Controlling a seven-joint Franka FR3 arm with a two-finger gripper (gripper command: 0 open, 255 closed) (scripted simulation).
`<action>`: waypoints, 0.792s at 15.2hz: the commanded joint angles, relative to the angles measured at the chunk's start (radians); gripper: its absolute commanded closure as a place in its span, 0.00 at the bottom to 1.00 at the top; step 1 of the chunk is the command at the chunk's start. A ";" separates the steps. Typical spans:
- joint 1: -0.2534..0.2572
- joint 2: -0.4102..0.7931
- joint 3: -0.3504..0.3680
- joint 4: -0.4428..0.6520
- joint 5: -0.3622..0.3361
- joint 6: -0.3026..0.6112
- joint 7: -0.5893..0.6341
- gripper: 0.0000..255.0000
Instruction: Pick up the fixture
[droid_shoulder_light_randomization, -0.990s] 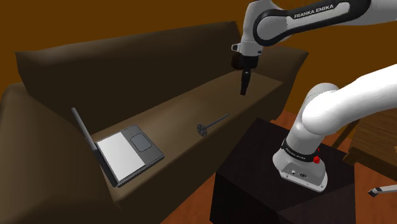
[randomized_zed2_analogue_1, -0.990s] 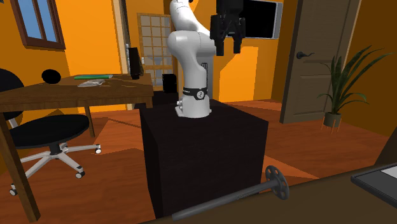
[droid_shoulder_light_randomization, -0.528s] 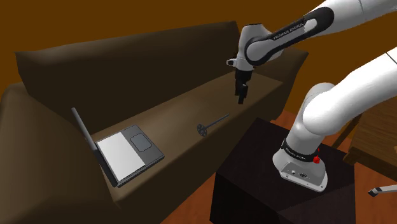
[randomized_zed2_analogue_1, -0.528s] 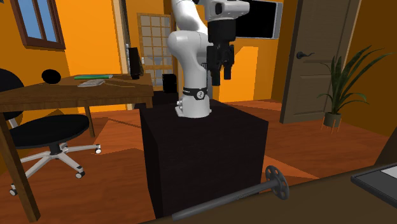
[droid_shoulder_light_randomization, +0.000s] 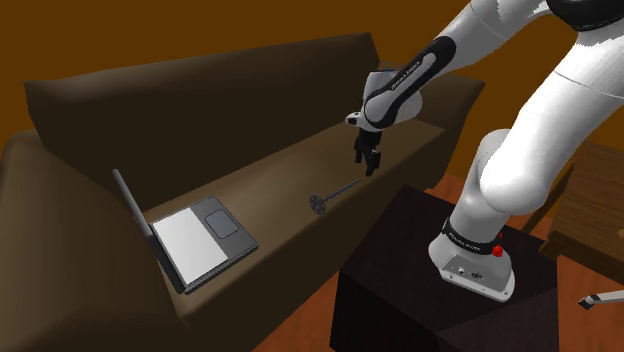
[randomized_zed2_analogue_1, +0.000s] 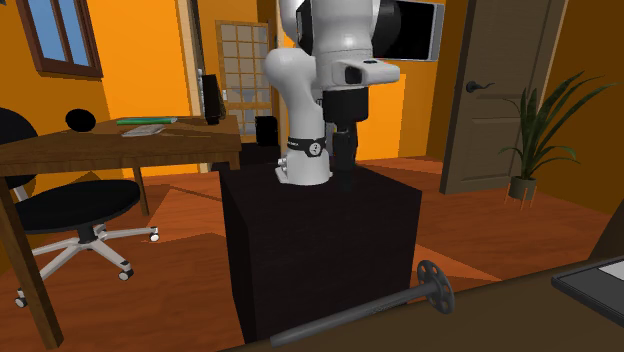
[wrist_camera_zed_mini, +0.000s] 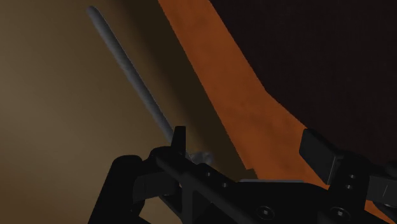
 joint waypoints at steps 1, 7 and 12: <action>0.050 0.112 -0.044 0.031 0.093 0.079 -0.158 0.00; 0.035 0.449 0.045 0.191 0.540 0.193 -0.707 0.00; -0.108 0.668 0.220 0.357 0.705 0.242 -1.003 0.00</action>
